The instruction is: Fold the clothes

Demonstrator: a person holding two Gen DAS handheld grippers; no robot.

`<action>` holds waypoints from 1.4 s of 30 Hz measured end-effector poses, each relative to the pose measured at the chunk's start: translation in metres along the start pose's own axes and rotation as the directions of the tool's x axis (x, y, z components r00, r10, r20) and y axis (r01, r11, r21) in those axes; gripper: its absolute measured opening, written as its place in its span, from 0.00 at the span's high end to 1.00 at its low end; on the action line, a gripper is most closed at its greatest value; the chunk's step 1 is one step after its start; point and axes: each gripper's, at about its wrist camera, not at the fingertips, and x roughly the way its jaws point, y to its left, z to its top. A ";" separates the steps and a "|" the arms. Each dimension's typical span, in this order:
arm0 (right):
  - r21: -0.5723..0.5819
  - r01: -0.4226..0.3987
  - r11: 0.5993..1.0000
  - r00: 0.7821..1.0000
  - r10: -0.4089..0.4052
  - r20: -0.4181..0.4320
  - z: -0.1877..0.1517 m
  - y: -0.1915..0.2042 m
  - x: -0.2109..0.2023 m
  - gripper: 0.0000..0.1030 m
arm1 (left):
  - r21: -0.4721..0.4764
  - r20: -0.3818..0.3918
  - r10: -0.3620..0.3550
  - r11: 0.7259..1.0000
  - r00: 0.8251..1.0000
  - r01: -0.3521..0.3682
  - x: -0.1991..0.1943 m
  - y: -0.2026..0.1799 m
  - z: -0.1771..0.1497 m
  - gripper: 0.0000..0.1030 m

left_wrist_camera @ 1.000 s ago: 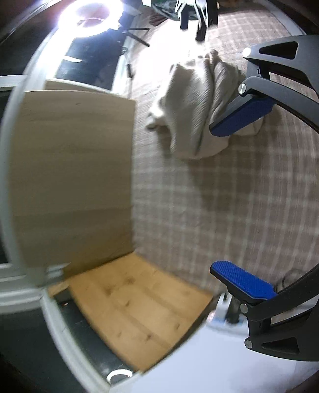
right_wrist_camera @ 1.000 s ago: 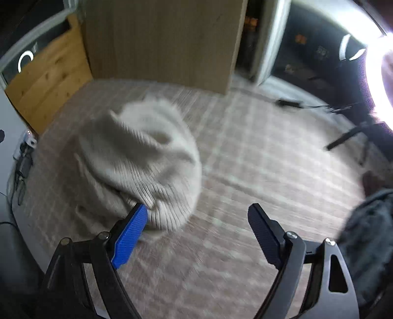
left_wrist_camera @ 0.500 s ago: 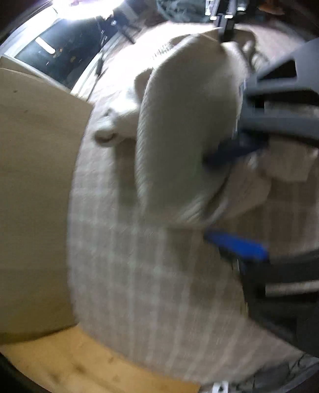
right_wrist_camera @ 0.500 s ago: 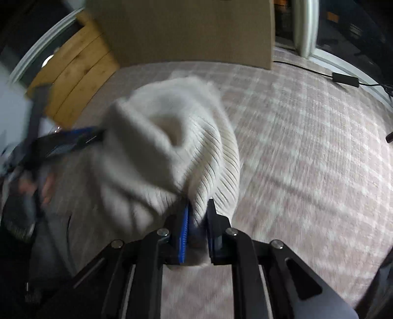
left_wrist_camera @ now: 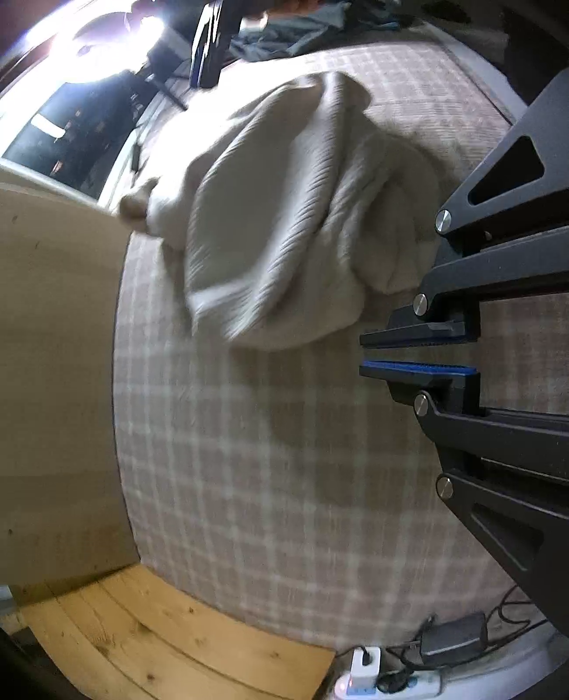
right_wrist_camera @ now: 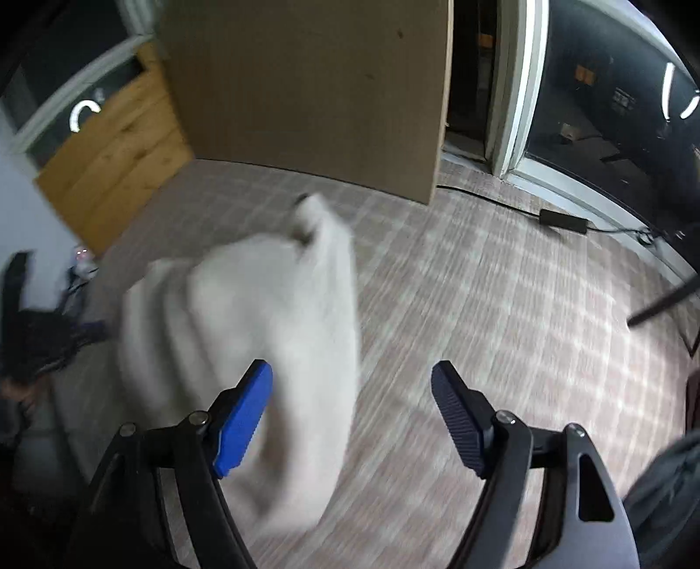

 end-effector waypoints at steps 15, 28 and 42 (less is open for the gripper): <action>0.323 -0.070 0.944 0.995 0.088 -0.041 -0.092 -0.050 -0.013 0.28 | 0.278 0.030 -0.092 0.957 0.995 0.080 0.028 -0.113 0.133 0.33; 0.420 -0.239 0.875 0.963 0.270 -0.015 -0.136 -0.015 -0.008 0.28 | 0.216 -0.164 -0.188 0.951 0.968 0.221 0.108 -0.137 0.181 0.84; 0.222 -0.257 0.940 0.962 0.227 0.151 -0.023 0.026 -0.052 0.38 | -0.121 0.092 -0.030 0.992 0.995 0.042 -0.034 0.076 0.078 0.84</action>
